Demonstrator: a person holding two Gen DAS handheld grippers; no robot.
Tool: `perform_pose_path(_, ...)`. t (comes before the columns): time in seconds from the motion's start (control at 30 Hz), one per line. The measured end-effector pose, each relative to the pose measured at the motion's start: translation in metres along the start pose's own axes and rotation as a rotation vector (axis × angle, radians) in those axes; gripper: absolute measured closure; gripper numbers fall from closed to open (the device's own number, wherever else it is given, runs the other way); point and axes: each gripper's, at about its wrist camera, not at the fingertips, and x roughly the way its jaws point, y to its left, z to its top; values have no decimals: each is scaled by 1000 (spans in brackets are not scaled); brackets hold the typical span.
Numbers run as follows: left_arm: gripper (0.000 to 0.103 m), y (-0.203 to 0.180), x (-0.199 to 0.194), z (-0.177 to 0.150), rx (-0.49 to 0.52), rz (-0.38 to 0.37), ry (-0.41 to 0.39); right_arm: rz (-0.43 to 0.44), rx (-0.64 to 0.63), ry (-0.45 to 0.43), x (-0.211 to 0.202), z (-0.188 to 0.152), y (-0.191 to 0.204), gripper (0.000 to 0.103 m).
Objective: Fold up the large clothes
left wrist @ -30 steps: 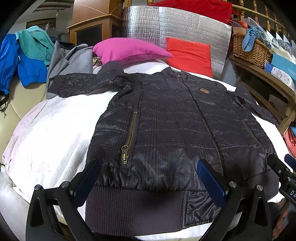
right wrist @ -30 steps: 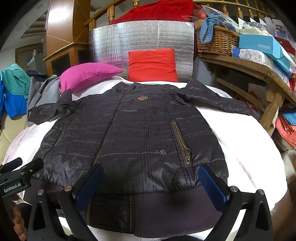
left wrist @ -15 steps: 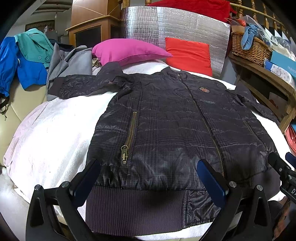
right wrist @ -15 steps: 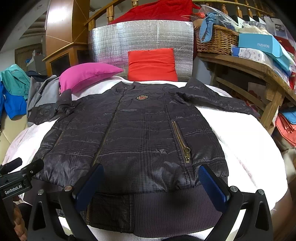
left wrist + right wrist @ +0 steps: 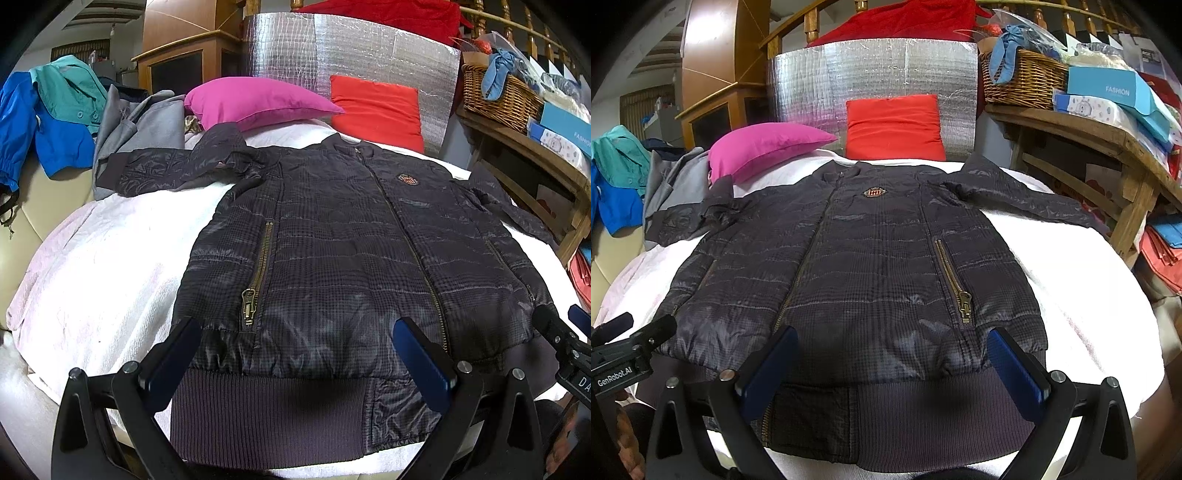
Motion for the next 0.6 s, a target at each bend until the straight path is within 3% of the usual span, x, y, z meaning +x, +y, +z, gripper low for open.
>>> perform_pose_path(0.6, 0, -2, 0, 0, 7, 4, 3, 1, 2, -1, 0, 0, 1, 0)
